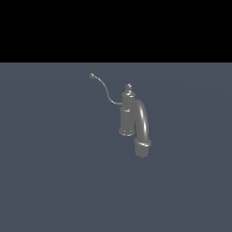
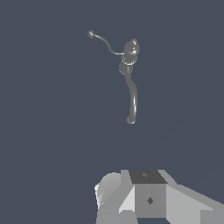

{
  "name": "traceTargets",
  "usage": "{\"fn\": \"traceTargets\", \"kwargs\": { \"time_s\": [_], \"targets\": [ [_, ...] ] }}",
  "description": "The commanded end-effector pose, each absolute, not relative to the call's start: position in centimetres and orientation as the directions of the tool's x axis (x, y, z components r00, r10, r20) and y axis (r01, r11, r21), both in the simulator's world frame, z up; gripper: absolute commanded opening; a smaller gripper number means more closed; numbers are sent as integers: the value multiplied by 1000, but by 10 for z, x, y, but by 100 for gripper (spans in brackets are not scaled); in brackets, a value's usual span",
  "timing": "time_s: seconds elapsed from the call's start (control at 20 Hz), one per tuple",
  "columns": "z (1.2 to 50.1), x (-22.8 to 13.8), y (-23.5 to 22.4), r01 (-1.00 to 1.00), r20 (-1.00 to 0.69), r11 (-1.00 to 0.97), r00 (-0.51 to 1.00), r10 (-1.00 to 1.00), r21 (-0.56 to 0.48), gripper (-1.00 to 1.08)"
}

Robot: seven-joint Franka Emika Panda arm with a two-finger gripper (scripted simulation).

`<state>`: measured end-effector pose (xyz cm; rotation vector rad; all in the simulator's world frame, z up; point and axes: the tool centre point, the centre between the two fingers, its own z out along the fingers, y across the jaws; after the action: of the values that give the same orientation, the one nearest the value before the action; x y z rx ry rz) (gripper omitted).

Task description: Turn on the faucet by rotating a designated handle.

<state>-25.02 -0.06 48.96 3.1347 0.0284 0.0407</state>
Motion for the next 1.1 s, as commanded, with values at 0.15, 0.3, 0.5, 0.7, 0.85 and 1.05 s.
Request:
{"fn": "traceTargets", "kwargs": {
  "time_s": [0.15, 0.3, 0.5, 0.7, 0.85, 1.05],
  "targets": [
    [489, -250, 0, 13, 26, -1000, 1000, 13, 7, -100],
    [486, -248, 3, -1, 26, -1000, 1000, -1, 6, -100],
    [481, -244, 10, -36, 25, -999, 999, -36, 6, -100],
    [472, -237, 19, -88, 24, -996, 996, -88, 4, -100],
    [464, -230, 28, -138, 24, -990, 990, -138, 3, -100],
    [451, -217, 43, -219, 22, -976, 976, -219, 1, -100]
  ]
}}
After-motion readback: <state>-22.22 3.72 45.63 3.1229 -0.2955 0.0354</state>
